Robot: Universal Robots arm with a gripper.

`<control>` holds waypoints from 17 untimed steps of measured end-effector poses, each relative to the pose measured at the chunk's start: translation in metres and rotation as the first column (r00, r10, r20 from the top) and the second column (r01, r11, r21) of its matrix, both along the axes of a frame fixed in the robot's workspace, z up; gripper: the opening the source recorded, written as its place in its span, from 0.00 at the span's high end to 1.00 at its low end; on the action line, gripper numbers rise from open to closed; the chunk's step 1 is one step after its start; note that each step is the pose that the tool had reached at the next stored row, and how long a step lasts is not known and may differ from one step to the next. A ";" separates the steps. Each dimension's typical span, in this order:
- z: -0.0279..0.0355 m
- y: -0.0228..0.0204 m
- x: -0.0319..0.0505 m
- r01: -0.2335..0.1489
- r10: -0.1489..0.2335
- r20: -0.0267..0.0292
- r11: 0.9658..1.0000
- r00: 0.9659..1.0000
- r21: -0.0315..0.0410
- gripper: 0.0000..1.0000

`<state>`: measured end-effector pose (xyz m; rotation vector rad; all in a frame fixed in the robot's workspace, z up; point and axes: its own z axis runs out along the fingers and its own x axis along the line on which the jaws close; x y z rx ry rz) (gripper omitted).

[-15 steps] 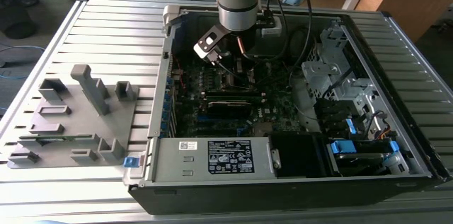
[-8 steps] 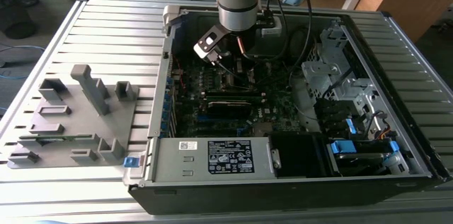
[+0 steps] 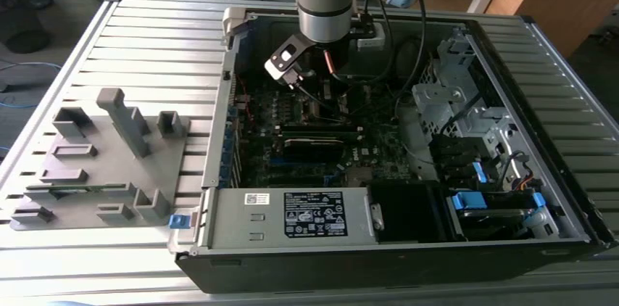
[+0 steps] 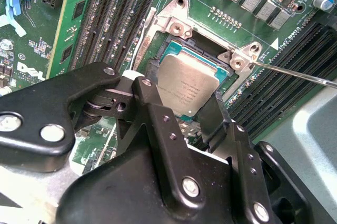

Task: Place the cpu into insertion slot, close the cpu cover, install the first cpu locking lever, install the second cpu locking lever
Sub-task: 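Place the cpu into insertion slot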

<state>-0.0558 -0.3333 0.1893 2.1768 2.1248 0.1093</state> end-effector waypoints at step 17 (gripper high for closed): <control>-0.0006 0.0000 0.0000 0.000 0.000 0.000 1.000 1.000 0.000 0.34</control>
